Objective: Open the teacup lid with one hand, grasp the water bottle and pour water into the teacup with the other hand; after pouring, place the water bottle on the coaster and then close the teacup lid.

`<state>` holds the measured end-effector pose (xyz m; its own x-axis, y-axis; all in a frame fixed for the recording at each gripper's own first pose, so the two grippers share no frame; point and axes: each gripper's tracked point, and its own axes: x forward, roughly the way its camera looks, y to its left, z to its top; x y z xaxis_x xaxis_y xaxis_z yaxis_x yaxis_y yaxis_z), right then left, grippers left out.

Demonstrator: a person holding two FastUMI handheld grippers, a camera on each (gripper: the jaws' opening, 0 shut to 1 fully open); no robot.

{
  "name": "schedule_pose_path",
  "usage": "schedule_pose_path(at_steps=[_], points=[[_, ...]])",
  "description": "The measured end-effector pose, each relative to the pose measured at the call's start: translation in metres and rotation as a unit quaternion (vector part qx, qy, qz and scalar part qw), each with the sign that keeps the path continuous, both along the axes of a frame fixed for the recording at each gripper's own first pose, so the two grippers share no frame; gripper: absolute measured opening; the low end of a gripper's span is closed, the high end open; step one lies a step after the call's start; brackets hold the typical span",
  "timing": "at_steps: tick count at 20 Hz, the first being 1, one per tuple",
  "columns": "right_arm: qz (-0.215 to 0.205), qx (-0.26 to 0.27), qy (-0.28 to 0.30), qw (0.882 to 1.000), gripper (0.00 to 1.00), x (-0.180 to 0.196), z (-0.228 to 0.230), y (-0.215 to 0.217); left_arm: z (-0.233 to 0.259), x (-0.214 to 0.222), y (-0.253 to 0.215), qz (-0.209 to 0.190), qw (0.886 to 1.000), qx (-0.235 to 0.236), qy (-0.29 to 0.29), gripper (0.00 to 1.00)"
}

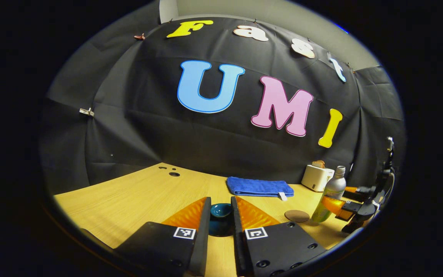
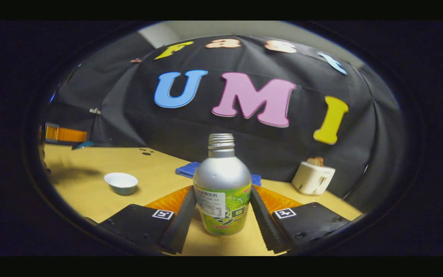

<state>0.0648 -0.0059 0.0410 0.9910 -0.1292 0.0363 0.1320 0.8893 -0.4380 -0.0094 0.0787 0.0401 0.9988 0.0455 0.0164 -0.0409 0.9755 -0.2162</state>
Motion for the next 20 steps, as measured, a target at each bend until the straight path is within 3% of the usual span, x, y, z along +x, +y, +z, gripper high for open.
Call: schedule_pose_path(at_steps=[3, 4, 7, 11, 15, 20], points=[[0.009, -0.145, 0.02, 0.989, 0.75, 0.019, 0.01, 0.022, -0.004, 0.002, 0.005, -0.002, 1.0, -0.002, 0.005, 0.33], [0.016, -0.173, 0.029, 0.984, 0.79, 0.025, 0.007, 0.03, -0.005, 0.002, 0.007, -0.003, 1.0, -0.005, 0.008, 0.32], [0.034, -0.244, 0.052, 0.968, 0.79, 0.04, -0.004, 0.048, -0.007, 0.001, 0.018, 0.003, 1.0, -0.013, 0.009, 0.32], [0.048, -0.356, 0.072, 0.931, 0.79, 0.052, -0.022, 0.059, -0.008, 0.0, 0.025, 0.001, 1.0, -0.023, 0.008, 0.32], [0.061, -0.455, 0.076, 0.885, 0.79, 0.047, -0.038, 0.072, -0.009, 0.001, 0.028, 0.001, 1.0, -0.022, 0.011, 0.32], [0.079, -0.526, 0.077, 0.843, 0.79, 0.045, -0.056, 0.08, -0.009, 0.0, 0.031, 0.001, 1.0, -0.024, 0.014, 0.32]])
